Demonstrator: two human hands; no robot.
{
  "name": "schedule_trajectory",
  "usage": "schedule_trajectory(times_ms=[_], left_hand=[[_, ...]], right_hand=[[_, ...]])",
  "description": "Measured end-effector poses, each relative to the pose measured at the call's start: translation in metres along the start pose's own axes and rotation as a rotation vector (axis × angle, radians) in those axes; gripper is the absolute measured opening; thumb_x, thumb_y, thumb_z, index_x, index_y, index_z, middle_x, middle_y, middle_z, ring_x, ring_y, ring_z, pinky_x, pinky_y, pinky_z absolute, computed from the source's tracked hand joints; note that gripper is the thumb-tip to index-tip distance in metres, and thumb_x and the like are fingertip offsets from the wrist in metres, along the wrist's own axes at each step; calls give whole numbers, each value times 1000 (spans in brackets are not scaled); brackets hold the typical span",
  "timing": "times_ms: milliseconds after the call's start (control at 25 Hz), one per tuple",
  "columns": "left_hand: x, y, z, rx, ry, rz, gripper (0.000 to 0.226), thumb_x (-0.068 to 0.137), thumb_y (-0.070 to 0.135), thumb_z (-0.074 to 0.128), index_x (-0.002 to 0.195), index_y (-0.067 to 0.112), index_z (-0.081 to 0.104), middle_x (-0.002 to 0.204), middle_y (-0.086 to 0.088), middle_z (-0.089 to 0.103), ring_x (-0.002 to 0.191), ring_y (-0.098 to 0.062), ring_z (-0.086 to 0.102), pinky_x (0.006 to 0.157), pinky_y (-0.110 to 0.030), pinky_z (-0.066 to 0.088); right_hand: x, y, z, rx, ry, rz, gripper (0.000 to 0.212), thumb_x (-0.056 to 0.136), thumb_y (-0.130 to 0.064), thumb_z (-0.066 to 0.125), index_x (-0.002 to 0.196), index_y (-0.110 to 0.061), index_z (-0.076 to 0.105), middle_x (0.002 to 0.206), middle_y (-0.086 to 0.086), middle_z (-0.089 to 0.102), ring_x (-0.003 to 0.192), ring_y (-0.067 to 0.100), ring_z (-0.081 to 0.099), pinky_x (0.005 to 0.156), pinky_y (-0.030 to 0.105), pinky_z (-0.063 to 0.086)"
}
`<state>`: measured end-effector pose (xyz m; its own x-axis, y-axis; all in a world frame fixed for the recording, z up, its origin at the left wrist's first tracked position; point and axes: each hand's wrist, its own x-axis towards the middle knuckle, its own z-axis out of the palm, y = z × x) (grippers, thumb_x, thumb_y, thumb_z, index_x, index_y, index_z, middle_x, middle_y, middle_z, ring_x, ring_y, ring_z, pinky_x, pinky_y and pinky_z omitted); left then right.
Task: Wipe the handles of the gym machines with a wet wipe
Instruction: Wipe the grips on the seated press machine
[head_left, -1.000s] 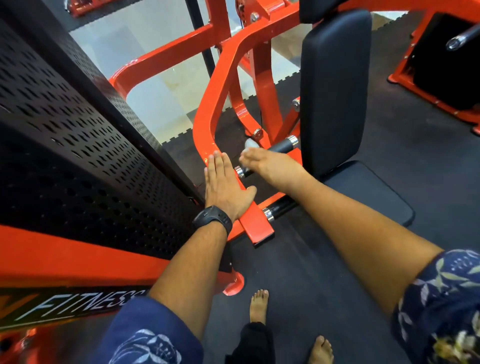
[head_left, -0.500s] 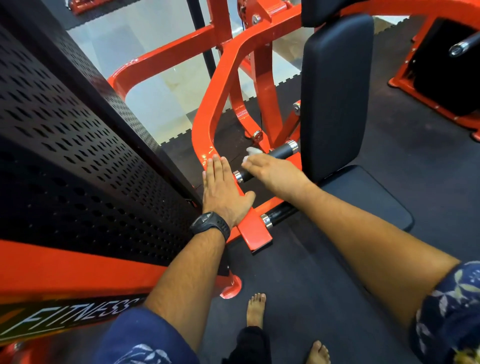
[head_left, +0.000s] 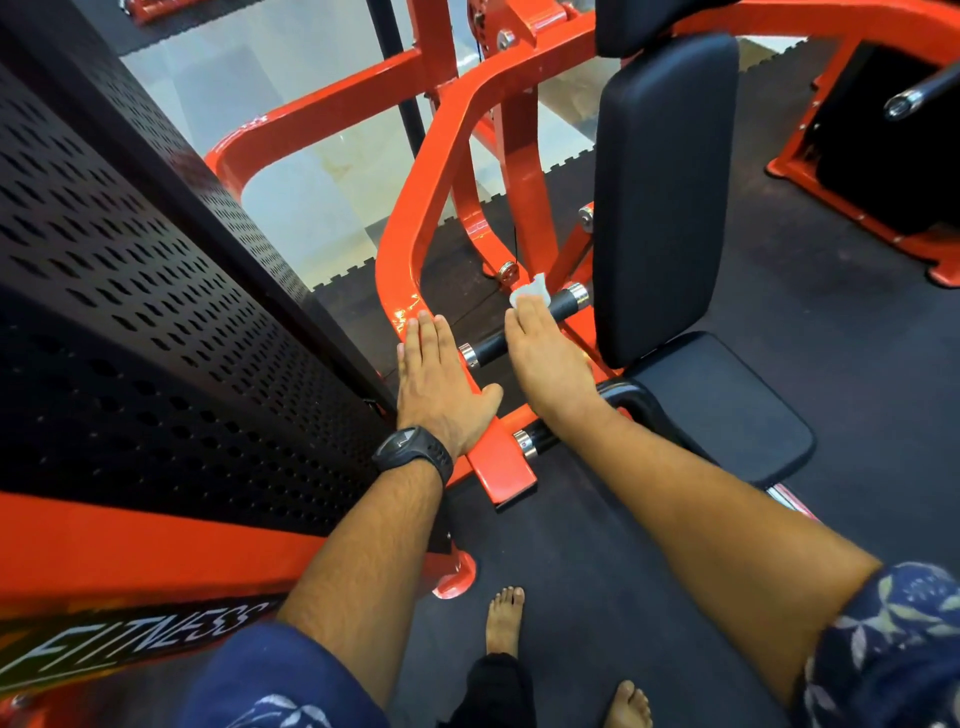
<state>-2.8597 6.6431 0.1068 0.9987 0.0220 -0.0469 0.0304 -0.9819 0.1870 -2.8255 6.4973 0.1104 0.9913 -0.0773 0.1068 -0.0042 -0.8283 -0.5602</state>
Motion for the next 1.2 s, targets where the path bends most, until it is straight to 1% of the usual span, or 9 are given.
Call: schedule_trajectory(times_ms=[80, 160, 320, 480, 560, 720, 880, 1000, 1200], left_hand=[[-1, 0, 0, -3, 12, -2, 107, 82, 51, 58, 159, 5, 1, 167, -13, -6, 154, -26, -10, 125, -42, -7], [1, -1, 0, -5, 2, 7, 106, 83, 54, 57, 159, 5, 0, 167, -13, -6, 154, -26, -10, 125, -43, -6], [-2, 1, -1, -34, -9, 1, 104, 78, 68, 16, 159, 4, 1, 167, -13, -6, 154, -25, -11, 125, -43, -6], [2, -2, 0, -31, -16, 1, 100, 88, 62, 42, 159, 5, -1, 167, -12, -7, 154, -25, -13, 124, -41, -9], [2, -2, 1, -33, -12, 14, 92, 94, 55, 40, 159, 4, 0, 167, -13, -6, 154, -26, -13, 125, -43, -7], [1, -2, 2, -68, 1, 15, 101, 90, 57, 52, 159, 4, -1, 167, -12, -9, 153, -25, -15, 123, -40, -11], [0, -3, 2, -84, 17, 28, 103, 88, 55, 56, 158, 4, 0, 167, -13, -7, 154, -25, -14, 124, -41, -9], [2, -3, 3, -57, 20, 28, 105, 87, 59, 53, 158, 4, 0, 167, -13, -7, 154, -25, -13, 125, -42, -7], [-1, -2, 2, -41, 24, 29, 107, 81, 53, 57, 158, 4, 3, 167, -15, -5, 154, -25, -10, 125, -42, -6]], right_hand=[[-8, -12, 1, 309, 85, 191, 44, 86, 11, 37, 126, -1, 49, 131, 18, 47, 124, 32, 50, 98, 35, 44], [-8, -26, 1, 348, 220, 378, 33, 93, 8, 38, 118, -9, 53, 120, 13, 57, 107, 32, 59, 82, 38, 45], [-22, -63, 10, 642, 156, 782, 33, 103, -11, 42, 134, -3, 52, 120, 16, 65, 114, 35, 60, 89, 39, 47], [-13, -53, 17, 1157, 97, 1010, 30, 103, -13, 45, 129, 0, 54, 122, 15, 61, 113, 31, 61, 90, 36, 50], [-19, -56, 20, 1265, 59, 1111, 31, 99, -10, 49, 126, 2, 56, 119, 18, 62, 96, 25, 60, 80, 33, 50], [-9, -51, 20, 1458, 150, 1257, 23, 96, -1, 51, 115, 10, 58, 88, 11, 61, 83, 21, 63, 77, 33, 58], [-15, -47, 24, 915, 144, 903, 9, 89, -14, 65, 84, -9, 72, 88, 8, 72, 82, 23, 67, 81, 40, 58], [-22, -34, 17, 426, 194, 363, 19, 93, -13, 55, 102, -15, 72, 99, -1, 67, 86, 14, 59, 81, 33, 49], [-5, -5, 5, -286, -137, -622, 28, 90, -5, 56, 117, -4, 63, 111, 9, 58, 113, 27, 54, 77, 44, 57]])
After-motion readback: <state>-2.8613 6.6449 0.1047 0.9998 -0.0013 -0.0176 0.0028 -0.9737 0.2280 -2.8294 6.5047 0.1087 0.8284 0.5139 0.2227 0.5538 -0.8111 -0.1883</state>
